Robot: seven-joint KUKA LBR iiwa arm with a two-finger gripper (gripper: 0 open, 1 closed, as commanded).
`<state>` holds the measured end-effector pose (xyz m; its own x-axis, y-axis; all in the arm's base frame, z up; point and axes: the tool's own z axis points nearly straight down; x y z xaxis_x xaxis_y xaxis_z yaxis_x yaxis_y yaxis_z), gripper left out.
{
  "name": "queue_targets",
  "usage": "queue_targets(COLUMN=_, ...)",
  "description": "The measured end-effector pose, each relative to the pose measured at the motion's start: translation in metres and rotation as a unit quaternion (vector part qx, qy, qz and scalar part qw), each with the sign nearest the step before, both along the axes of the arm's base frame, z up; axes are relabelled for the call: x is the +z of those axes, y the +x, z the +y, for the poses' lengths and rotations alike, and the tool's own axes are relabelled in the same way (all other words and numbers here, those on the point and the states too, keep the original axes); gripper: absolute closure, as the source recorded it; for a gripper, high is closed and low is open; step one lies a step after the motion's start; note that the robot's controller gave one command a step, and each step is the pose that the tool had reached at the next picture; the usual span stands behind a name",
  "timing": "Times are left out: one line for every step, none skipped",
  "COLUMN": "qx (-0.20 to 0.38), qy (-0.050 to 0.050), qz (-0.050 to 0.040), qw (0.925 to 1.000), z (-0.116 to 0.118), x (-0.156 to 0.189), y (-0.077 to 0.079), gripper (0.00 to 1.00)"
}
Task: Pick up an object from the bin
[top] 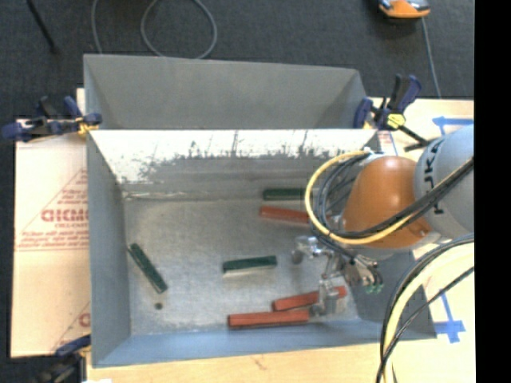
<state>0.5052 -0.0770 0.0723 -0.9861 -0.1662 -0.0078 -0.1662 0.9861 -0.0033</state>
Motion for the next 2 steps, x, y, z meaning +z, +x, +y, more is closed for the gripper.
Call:
queue_targets(qx=0.001, qy=0.000, qz=-0.0008, qw=1.0000, z=-0.0007, x=0.0006, y=0.0017, gripper=0.00)
queue_targets(qx=0.002, qy=0.000, qz=-0.0008, qw=1.0000, z=-0.0007, x=0.0007, y=0.0017, gripper=1.00)
